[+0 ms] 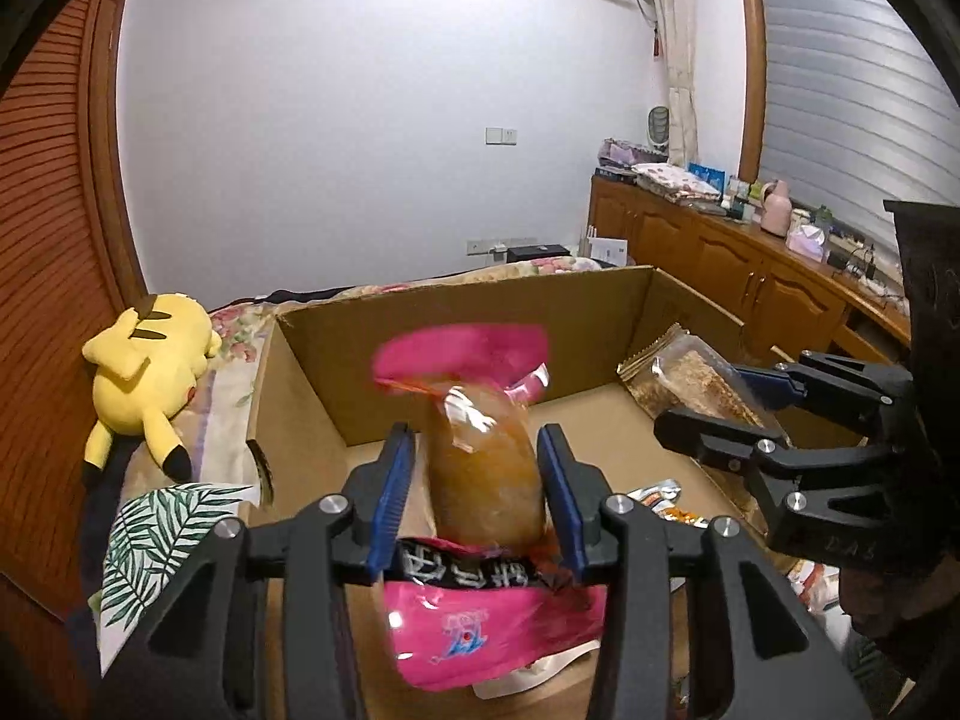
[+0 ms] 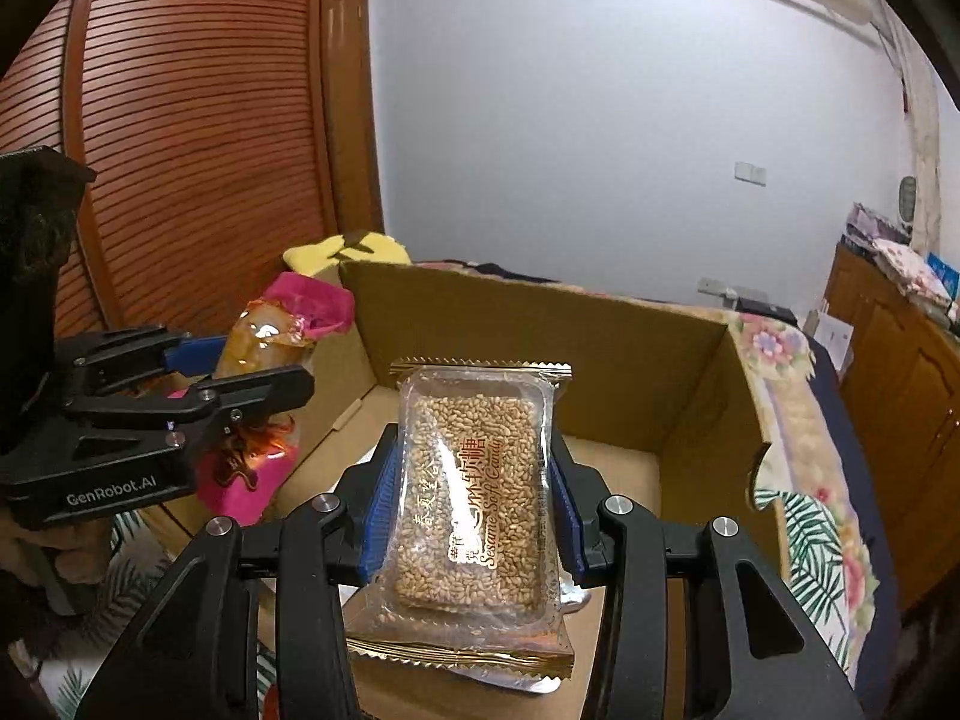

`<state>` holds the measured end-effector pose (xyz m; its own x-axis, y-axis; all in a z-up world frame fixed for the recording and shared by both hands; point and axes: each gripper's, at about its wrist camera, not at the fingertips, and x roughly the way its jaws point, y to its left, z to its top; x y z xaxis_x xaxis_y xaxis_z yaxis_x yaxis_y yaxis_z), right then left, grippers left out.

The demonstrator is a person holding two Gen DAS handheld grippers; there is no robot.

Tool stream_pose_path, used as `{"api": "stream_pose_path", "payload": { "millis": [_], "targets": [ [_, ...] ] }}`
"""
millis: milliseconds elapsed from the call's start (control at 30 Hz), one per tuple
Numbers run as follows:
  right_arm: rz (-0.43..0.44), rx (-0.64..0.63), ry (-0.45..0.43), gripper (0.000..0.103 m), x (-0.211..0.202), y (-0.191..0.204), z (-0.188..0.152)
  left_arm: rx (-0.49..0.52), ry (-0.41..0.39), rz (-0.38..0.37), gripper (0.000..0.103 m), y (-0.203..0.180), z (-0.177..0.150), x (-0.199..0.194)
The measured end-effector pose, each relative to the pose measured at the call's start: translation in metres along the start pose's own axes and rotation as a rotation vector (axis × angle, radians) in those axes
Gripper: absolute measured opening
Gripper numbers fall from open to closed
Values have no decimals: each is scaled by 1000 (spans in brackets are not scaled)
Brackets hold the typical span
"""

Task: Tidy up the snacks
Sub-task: 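Open both grippers to drop the packs into the box, then move both open grippers back toward the remaining snacks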

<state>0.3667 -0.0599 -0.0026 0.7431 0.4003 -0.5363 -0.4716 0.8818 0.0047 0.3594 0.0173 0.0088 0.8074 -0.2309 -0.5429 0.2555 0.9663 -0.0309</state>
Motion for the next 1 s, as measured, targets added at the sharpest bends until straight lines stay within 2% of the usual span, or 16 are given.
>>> {"api": "stream_pose_path", "payload": {
  "millis": [67, 167, 367, 467, 567, 767, 1000],
  "targets": [
    [3, -4, 11, 46, 3, 1, -2, 9, 1, 5, 53, -2, 0, 0],
    [9, -2, 17, 47, 6, -1, -2, 22, 0, 9, 57, -2, 0, -1],
    [13, 0, 23, 48, 6, -3, -2, 39, -4, 13, 57, -4, -3, -5],
    [3, 1, 22, 54, 5, -2, -2, 49, -9, 19, 58, -6, -3, -10],
    [-1, -6, 11, 55, -2, 0, -3, 58, -22, 25, 58, -11, -2, -20],
    [-8, -5, -21, 56, -36, 7, -3, 67, -52, 18, 58, -19, -1, -55],
    [-3, 13, -52, 57, -94, 17, -24, 81, -62, 7, 59, -31, -14, -99]
  ]
}}
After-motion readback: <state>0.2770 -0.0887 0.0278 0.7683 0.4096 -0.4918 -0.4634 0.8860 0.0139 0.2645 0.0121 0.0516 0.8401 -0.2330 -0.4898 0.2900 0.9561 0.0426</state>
